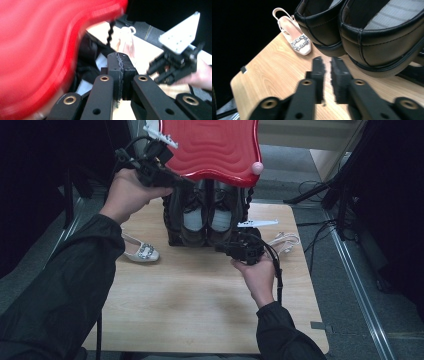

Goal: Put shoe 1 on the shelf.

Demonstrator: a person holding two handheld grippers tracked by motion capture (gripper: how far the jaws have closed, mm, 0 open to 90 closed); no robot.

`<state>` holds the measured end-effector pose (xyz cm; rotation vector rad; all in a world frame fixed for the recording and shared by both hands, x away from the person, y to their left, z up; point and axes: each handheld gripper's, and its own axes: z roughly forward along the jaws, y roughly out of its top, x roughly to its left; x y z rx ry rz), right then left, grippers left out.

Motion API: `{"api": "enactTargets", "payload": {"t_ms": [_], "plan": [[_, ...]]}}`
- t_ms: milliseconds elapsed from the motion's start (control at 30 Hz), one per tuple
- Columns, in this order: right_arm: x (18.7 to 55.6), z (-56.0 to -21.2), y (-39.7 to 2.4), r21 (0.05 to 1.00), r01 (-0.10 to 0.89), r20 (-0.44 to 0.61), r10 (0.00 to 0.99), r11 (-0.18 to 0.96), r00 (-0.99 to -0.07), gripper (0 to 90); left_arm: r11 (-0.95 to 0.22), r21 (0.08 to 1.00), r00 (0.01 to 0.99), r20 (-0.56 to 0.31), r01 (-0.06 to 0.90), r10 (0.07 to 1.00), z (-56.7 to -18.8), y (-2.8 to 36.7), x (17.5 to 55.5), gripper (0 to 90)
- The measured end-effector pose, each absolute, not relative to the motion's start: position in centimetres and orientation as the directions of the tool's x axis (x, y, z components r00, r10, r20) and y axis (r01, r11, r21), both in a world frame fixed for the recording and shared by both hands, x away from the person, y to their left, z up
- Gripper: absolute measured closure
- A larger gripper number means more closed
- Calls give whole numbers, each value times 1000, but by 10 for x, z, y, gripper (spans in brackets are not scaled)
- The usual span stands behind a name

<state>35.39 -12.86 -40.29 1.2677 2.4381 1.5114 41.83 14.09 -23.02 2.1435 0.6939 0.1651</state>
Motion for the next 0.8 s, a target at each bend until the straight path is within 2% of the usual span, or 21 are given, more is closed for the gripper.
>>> {"api": "enactTargets", "payload": {"t_ms": [133,600,800], "plan": [[358,-406,-127,749,626,386,624,217,-679,899,-461,784,834,-125,415,538,-219,131,435,900],[375,-408,-115,735,638,388,630,229,-673,900,-432,799,821,-127,417,557,-223,109,476,900],[380,-405,-115,731,644,393,633,225,-667,900,-466,782,827,-110,414,551,-221,99,483,900]]}}
